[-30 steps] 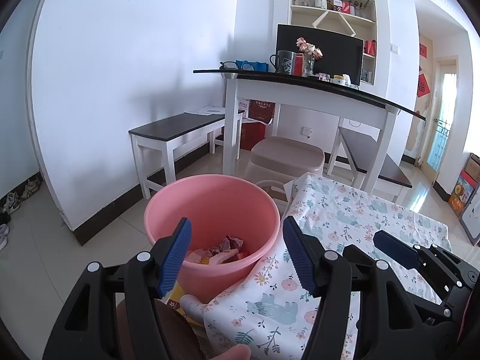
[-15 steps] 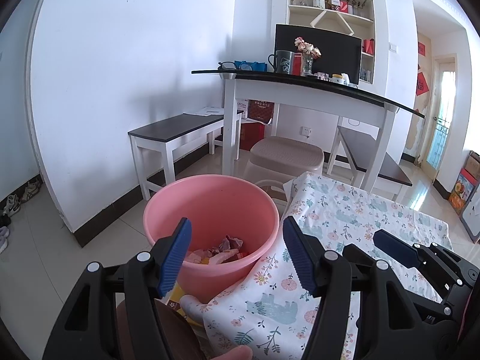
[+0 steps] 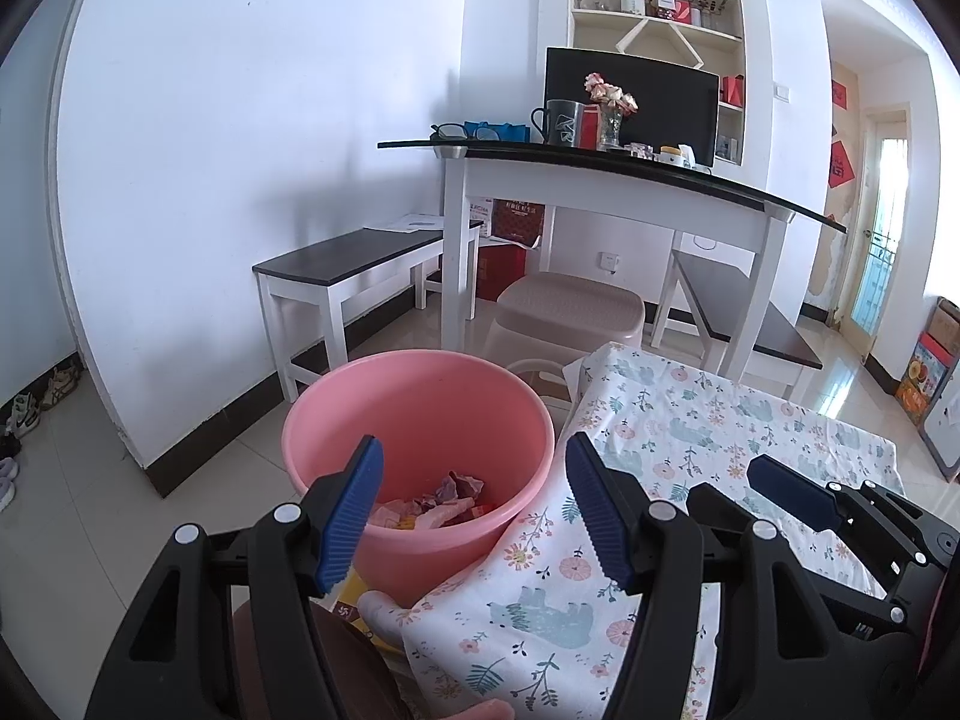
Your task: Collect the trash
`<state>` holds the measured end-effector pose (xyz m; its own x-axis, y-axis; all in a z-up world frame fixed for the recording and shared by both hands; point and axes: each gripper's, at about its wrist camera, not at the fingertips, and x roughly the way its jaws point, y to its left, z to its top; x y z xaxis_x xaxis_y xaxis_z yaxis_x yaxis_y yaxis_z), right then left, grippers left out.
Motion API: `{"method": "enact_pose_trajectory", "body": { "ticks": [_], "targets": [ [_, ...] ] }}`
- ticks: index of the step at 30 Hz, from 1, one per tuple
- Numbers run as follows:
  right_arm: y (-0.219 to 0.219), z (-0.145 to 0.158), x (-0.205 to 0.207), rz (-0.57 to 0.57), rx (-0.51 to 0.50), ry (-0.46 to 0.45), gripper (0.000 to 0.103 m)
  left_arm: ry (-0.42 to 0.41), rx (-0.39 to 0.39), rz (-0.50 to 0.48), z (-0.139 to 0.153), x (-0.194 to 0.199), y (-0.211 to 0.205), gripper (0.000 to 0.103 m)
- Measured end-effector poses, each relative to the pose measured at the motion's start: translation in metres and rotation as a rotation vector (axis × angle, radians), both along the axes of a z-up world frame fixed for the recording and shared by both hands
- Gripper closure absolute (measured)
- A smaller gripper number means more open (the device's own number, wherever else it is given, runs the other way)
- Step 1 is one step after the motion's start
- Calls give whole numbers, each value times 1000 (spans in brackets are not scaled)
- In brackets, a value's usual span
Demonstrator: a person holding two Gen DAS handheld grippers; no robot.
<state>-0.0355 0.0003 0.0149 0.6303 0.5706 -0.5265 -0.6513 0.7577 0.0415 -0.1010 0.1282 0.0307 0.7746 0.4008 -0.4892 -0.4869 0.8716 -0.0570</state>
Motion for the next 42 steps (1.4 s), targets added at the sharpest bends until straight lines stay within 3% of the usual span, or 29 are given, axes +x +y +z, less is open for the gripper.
{"method": "enact_pose_trajectory", "body": {
  "ticks": [42],
  "targets": [
    [-18, 2, 10, -53, 29, 7, 62, 13, 47, -51, -1, 4, -10, 41]
  ]
}}
